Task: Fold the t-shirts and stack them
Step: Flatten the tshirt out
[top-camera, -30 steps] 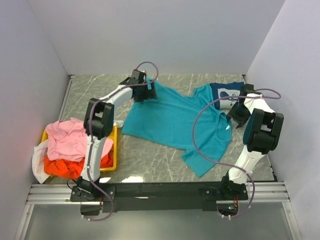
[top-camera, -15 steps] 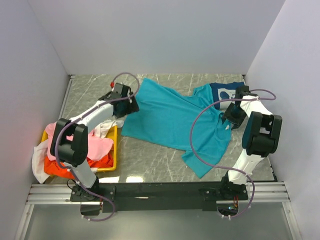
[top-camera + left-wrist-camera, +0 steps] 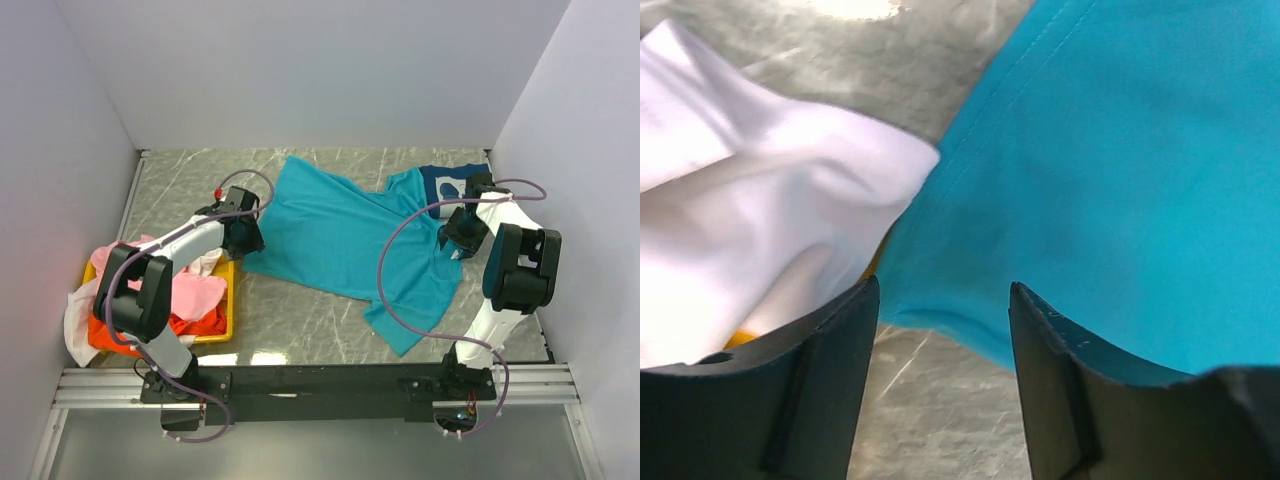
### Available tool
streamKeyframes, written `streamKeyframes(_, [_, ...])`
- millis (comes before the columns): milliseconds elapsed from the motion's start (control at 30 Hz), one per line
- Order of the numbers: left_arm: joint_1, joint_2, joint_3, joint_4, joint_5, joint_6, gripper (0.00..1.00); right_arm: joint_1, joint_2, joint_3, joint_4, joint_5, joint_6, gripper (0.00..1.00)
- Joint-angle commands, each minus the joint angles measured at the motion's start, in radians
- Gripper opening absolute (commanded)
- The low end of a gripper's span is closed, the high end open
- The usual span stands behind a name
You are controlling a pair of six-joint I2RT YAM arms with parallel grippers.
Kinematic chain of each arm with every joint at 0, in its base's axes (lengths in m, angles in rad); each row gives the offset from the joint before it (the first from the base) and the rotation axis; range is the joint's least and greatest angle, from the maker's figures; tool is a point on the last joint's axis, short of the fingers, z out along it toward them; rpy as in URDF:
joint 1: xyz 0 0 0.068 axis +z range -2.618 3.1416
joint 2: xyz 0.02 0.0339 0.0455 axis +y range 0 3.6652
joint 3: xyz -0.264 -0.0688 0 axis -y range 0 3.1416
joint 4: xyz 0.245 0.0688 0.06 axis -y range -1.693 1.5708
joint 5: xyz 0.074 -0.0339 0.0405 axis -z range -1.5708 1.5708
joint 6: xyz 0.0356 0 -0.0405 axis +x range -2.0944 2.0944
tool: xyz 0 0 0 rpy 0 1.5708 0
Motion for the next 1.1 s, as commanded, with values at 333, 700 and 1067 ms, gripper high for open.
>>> streamKeyframes(333, [-0.033,-0.032,-0.059,-0.026,-0.013,-0.025,0.56,0.018,-0.029,0.0,0.01,0.01,0.003,0.54])
streamKeyframes(700, [-0.038,-0.041,-0.058,-0.023,0.005,-0.022,0.56,0.015,-0.006,-0.007,0.013,0.072,0.007,0.51])
streamKeyframes(1067, [-0.039,-0.05,-0.055,-0.017,0.013,-0.024,0.58,0.006,0.079,0.032,0.029,0.094,0.004,0.5])
